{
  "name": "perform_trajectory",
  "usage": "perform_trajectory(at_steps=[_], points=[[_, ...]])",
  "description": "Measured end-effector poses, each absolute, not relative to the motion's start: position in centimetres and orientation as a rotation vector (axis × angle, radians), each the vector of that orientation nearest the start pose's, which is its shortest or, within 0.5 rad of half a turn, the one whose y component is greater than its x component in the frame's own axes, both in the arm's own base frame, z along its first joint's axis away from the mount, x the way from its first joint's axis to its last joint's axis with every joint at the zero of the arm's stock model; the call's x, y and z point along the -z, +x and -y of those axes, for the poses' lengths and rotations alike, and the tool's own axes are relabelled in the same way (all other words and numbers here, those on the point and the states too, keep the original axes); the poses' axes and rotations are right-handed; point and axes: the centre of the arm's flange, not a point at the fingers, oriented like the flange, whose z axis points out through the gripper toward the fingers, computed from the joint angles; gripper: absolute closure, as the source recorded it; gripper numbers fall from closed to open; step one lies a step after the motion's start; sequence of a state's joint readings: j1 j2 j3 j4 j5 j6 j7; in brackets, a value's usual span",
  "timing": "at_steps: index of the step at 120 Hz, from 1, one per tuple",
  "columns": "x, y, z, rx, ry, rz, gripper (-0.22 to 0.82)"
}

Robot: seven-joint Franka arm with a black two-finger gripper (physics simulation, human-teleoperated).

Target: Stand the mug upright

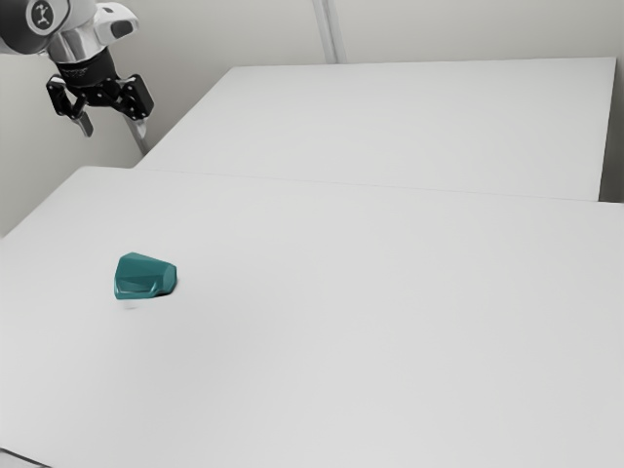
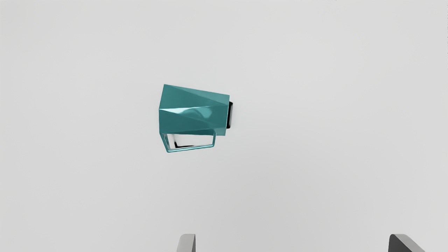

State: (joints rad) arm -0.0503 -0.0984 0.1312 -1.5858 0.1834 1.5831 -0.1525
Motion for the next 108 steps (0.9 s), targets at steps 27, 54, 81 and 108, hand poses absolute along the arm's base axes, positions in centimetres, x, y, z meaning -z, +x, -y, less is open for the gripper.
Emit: perform_trajectory(at_steps=[27,54,81,108], points=[[-66.4,52.0,-6.5,0.139,-2.957,0.306,0.00],[-62.9,51.4,-8.6,0.040,-2.992,0.343,0.00],[-55.0,49.2,-18.8,-0.202,-3.102,0.720,0.00],[-49.7,48.9,-25.1,-0.323,-3.163,0.891,0.00]])
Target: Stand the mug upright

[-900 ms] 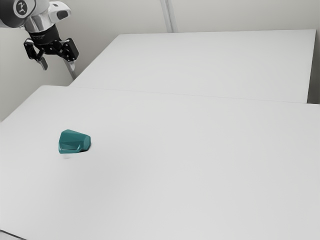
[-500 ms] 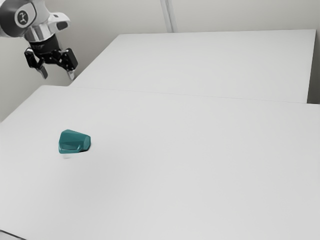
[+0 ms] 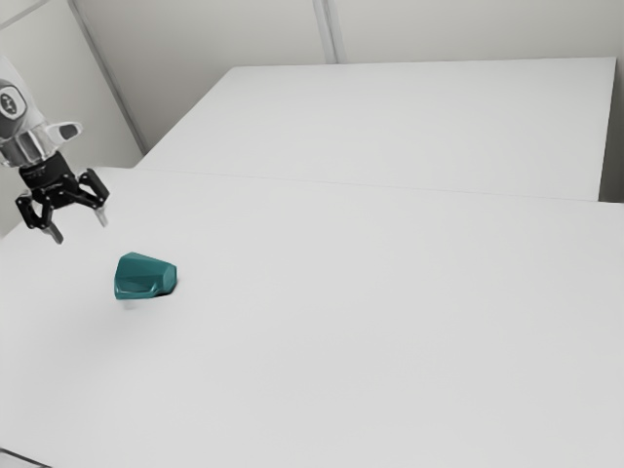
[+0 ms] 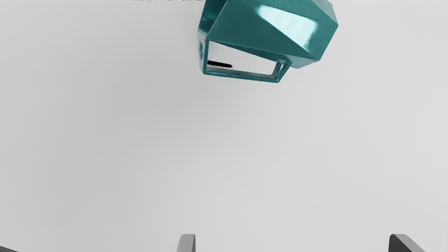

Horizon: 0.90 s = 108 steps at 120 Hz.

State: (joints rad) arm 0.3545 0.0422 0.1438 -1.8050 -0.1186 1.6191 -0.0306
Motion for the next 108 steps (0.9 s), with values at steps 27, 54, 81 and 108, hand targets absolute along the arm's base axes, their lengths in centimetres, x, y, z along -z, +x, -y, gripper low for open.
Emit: perform_trajectory(at_steps=[27,54,81,108], points=[[-45.7,49.0,-29.1,-0.352,-3.239,0.924,0.00],[-42.0,49.4,-32.2,-0.339,-3.321,0.930,0.00],[-38.4,51.8,-33.8,-0.277,-3.410,0.864,0.00],[-35.6,53.7,-34.5,-0.198,-3.488,0.763,0.00]])
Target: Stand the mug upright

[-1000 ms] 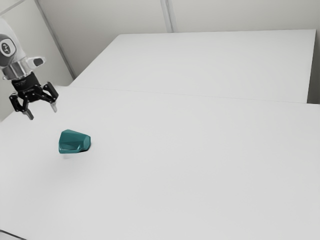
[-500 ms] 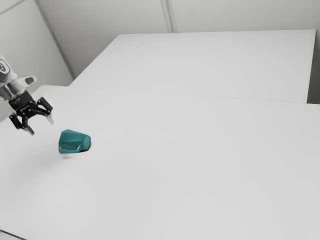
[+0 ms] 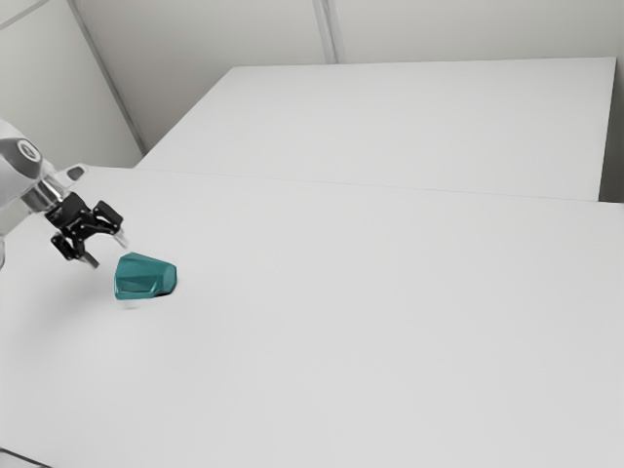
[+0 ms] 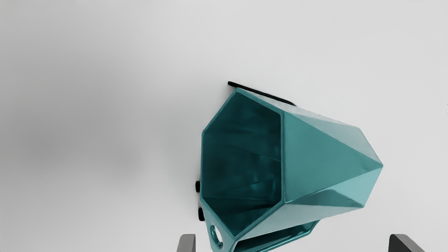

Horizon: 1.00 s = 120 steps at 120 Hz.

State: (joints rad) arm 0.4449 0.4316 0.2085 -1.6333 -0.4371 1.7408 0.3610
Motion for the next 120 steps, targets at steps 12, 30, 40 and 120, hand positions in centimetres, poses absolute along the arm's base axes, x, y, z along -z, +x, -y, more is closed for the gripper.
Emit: perform_trajectory(at_steps=[12,30,40,120], points=[[-34.9,54.0,-35.3,-0.166,-3.505,0.725,0.00],[-34.1,54.4,-35.7,-0.125,-3.534,0.670,0.00],[-33.5,54.9,-35.5,-0.103,-3.554,0.638,0.00],[-30.3,56.5,-33.3,0.107,-3.712,0.600,0.00]])
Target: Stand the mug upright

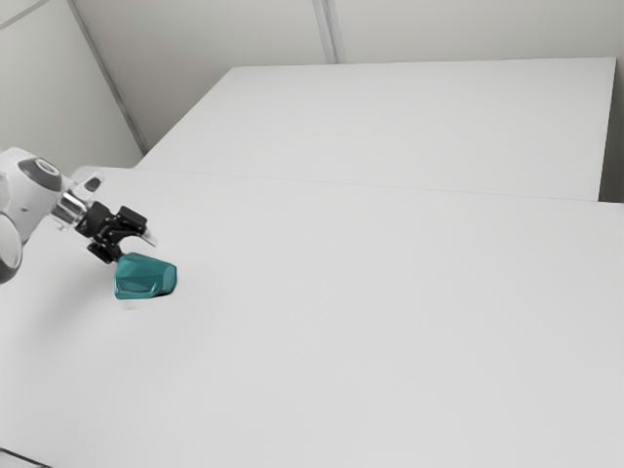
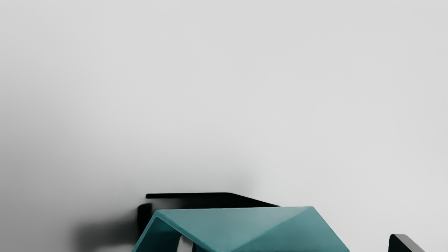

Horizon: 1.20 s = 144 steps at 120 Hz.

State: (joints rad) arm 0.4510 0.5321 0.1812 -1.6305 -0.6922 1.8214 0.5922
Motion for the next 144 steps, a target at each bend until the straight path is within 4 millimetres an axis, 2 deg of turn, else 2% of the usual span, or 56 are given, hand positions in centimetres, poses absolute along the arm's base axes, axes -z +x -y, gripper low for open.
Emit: perform_trajectory(at_steps=[16,46,65,100,121,132,144], points=[[-29.7,56.8,-32.9,-0.077,2.476,-0.392,0.02],[-30.7,57.8,-31.6,-0.096,2.492,-0.334,0.50],[-32.0,58.7,-30.1,-0.116,2.497,-0.289,0.67],[-35.3,60.5,-25.9,-0.149,2.502,-0.189,0.77],[-35.7,60.7,-24.3,-0.136,2.511,-0.187,0.78],[-37.2,61.2,-22.1,-0.128,2.576,-0.143,0.78],[-39.1,61.2,-18.5,-0.096,2.706,-0.069,0.79]])
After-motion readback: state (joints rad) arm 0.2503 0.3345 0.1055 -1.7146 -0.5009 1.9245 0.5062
